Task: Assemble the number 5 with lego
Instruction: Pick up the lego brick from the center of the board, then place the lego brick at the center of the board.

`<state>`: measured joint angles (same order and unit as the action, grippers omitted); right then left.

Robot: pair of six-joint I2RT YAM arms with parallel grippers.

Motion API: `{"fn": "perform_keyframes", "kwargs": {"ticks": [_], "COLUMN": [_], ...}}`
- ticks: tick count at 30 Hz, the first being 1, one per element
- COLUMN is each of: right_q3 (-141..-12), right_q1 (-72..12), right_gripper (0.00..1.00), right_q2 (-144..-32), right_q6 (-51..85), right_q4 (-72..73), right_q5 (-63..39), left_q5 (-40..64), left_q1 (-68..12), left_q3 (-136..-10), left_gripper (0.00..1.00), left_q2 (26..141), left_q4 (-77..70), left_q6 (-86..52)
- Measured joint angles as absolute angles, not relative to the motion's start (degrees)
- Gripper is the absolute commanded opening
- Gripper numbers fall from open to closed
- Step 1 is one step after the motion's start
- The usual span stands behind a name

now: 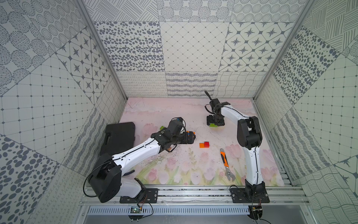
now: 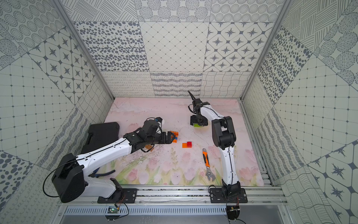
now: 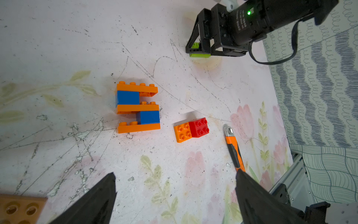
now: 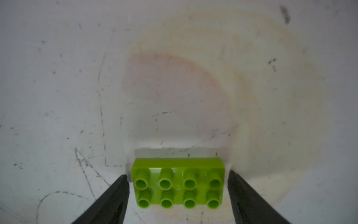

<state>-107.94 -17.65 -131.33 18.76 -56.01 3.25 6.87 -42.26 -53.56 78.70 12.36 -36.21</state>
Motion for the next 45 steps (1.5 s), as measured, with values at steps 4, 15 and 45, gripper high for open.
{"fn": "perform_keyframes", "kwargs": {"ticks": [4, 15, 45], "right_q3": [-108.5, -108.7, -65.0], "right_q1": [-17.6, -17.6, -44.9], "right_gripper": [0.76, 0.55, 0.55], "right_q2": [-131.7, -131.7, -85.0], "right_q6": [18.6, 18.5, 36.6], "right_q4": [-56.8, -56.9, -50.9], "right_q5": [3.5, 3.7, 0.8], "left_q5": [6.9, 6.7, -6.5], "left_q1": [-42.3, -42.3, -40.7], "left_q3": [-53.0, -52.8, -45.8], "left_gripper": [0.99, 0.99, 0.99], "left_q2": [78.3, 77.5, 66.9], "left_q4": [12.4, 12.6, 14.3], "left_q6": [-36.2, -36.2, -37.8]}}
